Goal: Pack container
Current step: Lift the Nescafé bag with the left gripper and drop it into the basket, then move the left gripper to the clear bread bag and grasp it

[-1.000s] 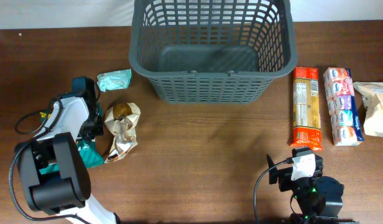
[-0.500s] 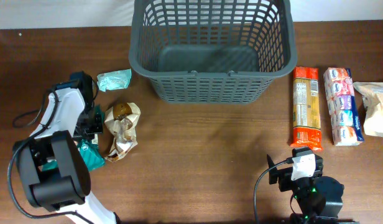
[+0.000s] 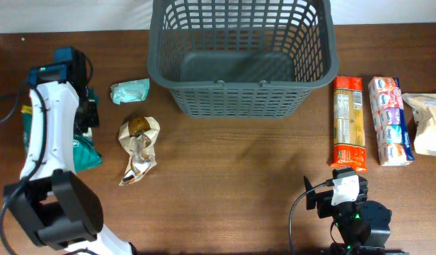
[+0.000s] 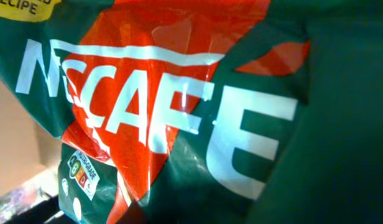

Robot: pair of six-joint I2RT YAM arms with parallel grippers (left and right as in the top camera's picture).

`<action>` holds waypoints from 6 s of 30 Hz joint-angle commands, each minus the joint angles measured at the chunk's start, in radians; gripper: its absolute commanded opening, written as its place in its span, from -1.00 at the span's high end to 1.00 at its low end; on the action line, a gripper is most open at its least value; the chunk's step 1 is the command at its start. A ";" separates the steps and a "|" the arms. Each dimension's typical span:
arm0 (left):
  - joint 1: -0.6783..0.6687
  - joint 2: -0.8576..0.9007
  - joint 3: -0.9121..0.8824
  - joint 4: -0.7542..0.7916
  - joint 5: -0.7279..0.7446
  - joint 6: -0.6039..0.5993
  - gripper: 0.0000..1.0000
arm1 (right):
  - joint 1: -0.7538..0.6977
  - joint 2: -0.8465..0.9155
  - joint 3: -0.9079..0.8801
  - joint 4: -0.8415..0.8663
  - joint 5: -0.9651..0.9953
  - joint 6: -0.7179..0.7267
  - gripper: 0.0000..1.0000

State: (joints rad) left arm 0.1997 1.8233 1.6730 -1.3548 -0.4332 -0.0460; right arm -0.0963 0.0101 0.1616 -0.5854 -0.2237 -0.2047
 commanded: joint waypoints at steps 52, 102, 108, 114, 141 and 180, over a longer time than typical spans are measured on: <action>-0.640 -0.142 0.319 0.822 0.425 0.317 0.96 | 0.007 -0.006 -0.005 -0.001 -0.005 0.012 -0.98; -0.587 -0.333 0.491 0.252 0.070 0.077 -0.27 | 0.007 -0.006 -0.005 -0.001 -0.005 0.012 -0.98; -0.458 -0.307 0.458 -0.019 0.070 -0.045 -0.27 | 0.007 -0.006 -0.005 -0.001 -0.005 0.012 -0.98; -0.330 -0.255 0.316 -0.076 0.149 -0.074 -0.36 | 0.007 -0.006 -0.005 -0.001 -0.005 0.012 -0.98; -0.166 -0.198 -0.715 0.612 0.528 -0.013 -0.50 | 0.007 -0.006 -0.005 -0.001 -0.005 0.012 -0.98; -0.091 -0.233 -0.408 0.475 0.523 -0.013 0.97 | 0.007 -0.006 -0.005 -0.001 -0.005 0.012 -0.98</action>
State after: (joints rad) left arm 0.0963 1.6596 1.2034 -0.8650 0.0929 -0.0681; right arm -0.0963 0.0101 0.1616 -0.5854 -0.2237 -0.2047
